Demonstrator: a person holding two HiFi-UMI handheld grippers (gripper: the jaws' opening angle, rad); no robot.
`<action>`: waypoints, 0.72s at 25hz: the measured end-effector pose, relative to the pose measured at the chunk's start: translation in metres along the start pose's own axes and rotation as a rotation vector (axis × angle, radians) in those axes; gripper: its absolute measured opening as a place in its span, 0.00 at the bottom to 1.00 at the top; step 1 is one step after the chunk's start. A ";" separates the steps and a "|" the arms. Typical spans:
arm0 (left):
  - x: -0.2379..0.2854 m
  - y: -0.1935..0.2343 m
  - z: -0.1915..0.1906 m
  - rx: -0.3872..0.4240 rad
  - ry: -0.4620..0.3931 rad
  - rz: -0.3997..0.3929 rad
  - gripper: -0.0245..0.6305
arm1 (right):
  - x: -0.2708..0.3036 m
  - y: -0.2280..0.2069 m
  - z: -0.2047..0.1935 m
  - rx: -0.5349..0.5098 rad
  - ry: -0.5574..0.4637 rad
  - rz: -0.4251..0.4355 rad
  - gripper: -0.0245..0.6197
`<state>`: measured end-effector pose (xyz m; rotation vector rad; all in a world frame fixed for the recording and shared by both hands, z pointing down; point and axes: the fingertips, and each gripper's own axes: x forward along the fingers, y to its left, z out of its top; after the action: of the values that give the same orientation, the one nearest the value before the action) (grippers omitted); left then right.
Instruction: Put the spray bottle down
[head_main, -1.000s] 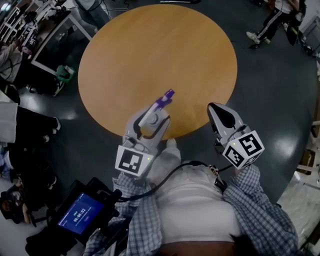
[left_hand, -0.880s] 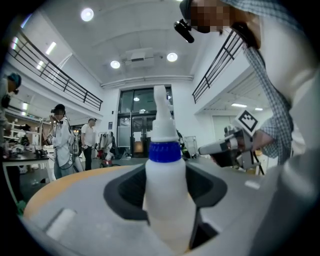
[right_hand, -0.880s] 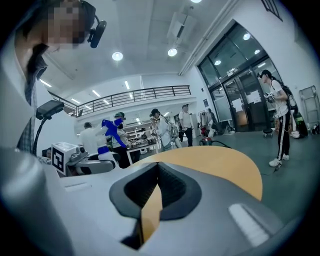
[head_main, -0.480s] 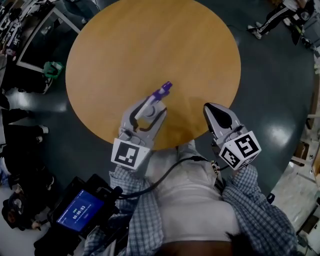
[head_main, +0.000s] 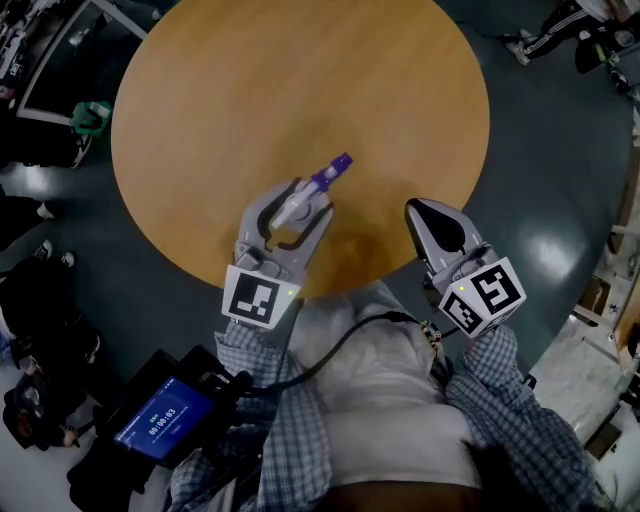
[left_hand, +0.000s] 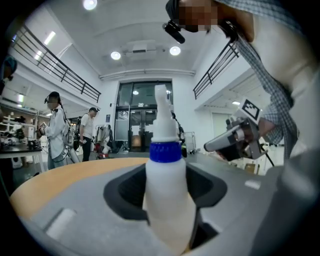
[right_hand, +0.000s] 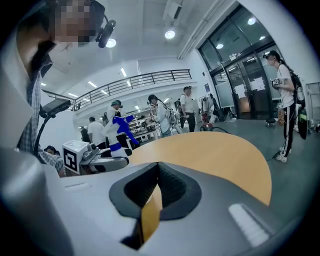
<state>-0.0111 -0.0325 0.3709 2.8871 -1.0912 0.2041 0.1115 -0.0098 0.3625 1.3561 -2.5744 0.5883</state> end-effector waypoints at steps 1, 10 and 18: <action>-0.001 0.000 -0.001 0.003 0.005 0.003 0.37 | 0.000 0.000 0.000 0.001 0.004 0.003 0.04; -0.010 0.009 -0.005 -0.030 0.016 0.043 0.37 | 0.014 -0.003 -0.011 0.024 0.040 0.033 0.04; -0.011 0.013 -0.007 -0.087 0.016 0.053 0.45 | 0.024 -0.005 -0.013 0.015 0.047 0.054 0.04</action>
<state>-0.0284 -0.0347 0.3766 2.7780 -1.1449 0.1764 0.1014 -0.0246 0.3828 1.2653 -2.5816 0.6417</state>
